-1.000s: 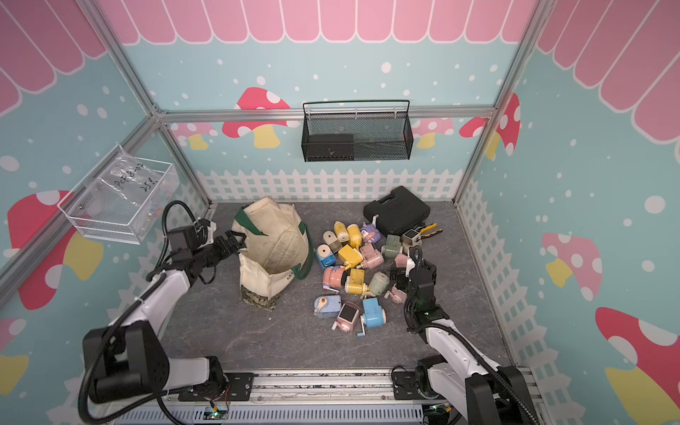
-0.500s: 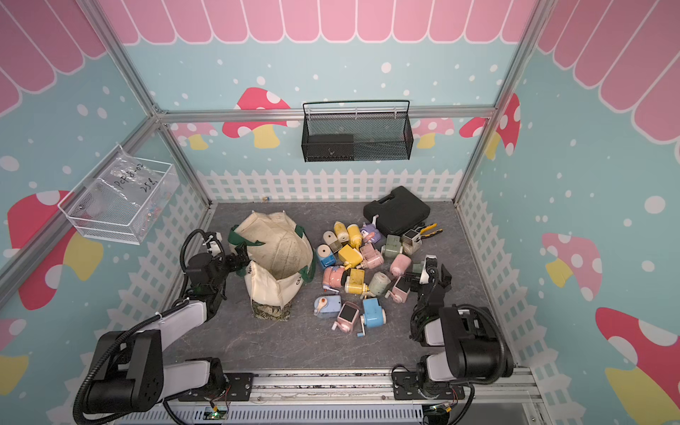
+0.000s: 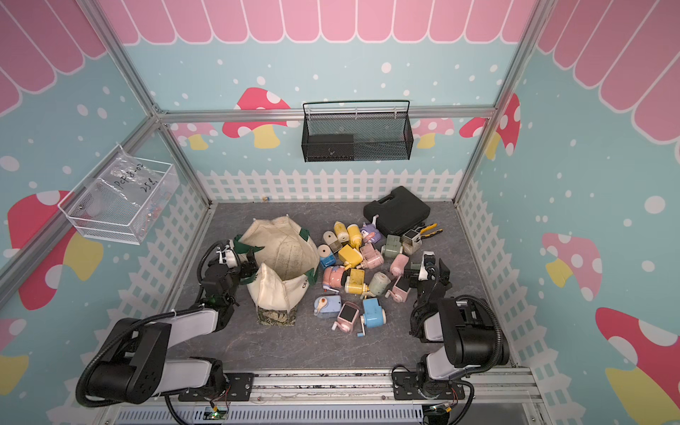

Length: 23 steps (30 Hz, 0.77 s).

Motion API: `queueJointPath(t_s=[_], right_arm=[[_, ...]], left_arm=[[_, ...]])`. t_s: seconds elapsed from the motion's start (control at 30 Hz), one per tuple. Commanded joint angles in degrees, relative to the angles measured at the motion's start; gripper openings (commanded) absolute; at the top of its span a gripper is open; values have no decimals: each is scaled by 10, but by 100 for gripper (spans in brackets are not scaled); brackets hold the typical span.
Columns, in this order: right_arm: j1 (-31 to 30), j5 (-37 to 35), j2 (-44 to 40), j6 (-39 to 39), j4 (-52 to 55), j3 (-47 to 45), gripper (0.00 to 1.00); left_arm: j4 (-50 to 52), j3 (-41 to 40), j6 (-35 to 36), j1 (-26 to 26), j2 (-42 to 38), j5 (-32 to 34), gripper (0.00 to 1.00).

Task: Take out the pencil sharpeners from the tote bags
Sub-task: Reset both arms

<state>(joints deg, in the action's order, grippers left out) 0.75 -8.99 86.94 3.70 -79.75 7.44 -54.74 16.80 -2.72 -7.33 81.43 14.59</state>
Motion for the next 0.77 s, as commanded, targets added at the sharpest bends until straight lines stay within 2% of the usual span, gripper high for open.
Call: queueJointPath(t_s=[0.0,0.03,0.07,0.1,0.13,0.2,0.23,0.27,0.3,0.63,0.73], right_arm=[[1,3,4,-10,17,26,100],[1,13,4,-13,18,27,100],[1,18,4,-14,22,30,100],[1,18,4,-15,22,30,100],[1,19,4,-15,23,30,99],[1,19,4,-15,23,30,100],[1,19,4,-15,23,30,100],[1,19,4,-15,23,30,100],[1,19,5,-15,23,31,100],[-1,30,12,-25,56,52,100],[-1,67,7,-38,45,43,100]], left_arm=[[-260,-51,68,-17,122,50,99],[-167,-40,56,-21,81,59,99],[-91,-21,53,-9,54,11,97],[-93,-8,55,0,66,-9,95],[-106,2,51,4,85,6,95],[26,46,12,17,62,34,96],[49,60,2,37,66,7,98],[34,58,-5,55,72,-28,99],[54,61,-7,57,65,-35,99],[39,56,-6,57,68,-33,99],[40,56,-5,56,67,-31,99]])
